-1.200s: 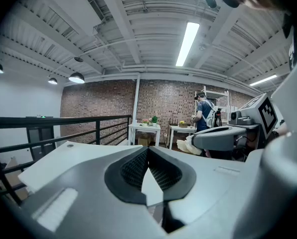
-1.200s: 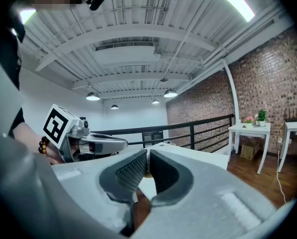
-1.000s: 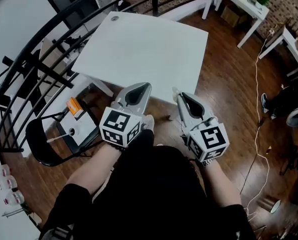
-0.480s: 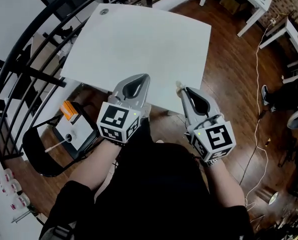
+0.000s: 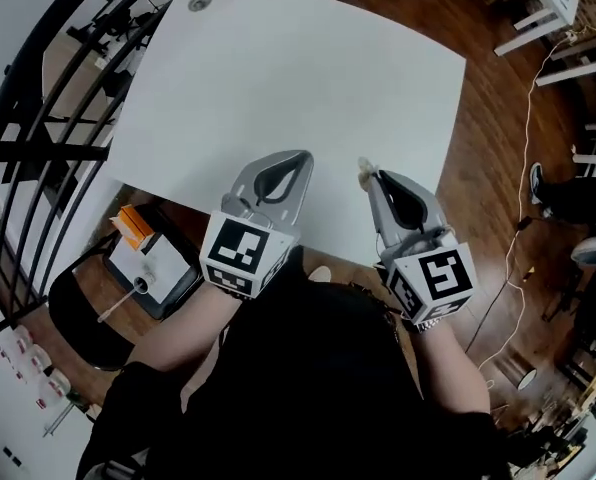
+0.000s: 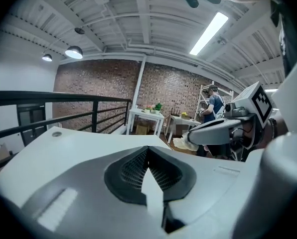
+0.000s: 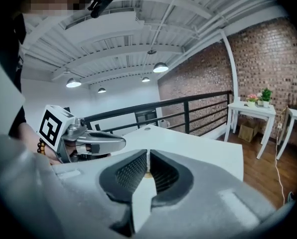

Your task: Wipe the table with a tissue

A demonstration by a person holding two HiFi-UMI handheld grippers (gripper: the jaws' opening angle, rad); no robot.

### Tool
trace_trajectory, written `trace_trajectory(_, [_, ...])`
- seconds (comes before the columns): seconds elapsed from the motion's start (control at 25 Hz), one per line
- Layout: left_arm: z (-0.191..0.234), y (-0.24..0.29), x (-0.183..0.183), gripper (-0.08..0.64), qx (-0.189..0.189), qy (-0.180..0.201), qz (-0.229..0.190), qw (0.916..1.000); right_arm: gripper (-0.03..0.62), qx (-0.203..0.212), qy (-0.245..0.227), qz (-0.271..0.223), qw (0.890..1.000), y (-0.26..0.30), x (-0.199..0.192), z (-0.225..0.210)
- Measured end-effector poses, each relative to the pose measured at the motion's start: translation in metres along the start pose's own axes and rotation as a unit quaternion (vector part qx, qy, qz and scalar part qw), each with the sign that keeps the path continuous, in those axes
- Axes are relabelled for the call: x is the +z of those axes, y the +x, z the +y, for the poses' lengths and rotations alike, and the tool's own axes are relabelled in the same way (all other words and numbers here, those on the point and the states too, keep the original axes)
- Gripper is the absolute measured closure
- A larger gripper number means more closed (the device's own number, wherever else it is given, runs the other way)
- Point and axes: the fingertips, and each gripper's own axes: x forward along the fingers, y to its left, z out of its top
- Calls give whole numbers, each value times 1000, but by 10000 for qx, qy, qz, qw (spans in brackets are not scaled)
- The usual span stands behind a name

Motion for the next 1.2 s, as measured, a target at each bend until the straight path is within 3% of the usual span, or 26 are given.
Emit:
trace_trajectory(0.48, [79,66,-24,546,-408,-284,590,9970,583,-215,360,663,9969,107,-11,-30])
trace_trajectory(0.88, [98,93,-44,546,-636,-497,874,9929,583,-342,398,896,9946,152,-28,-42])
trace_trajectory(1.2, [107,113,-58,546,-608,-650,1039,9906,583,-310,331,972,9942,184,-50,-55])
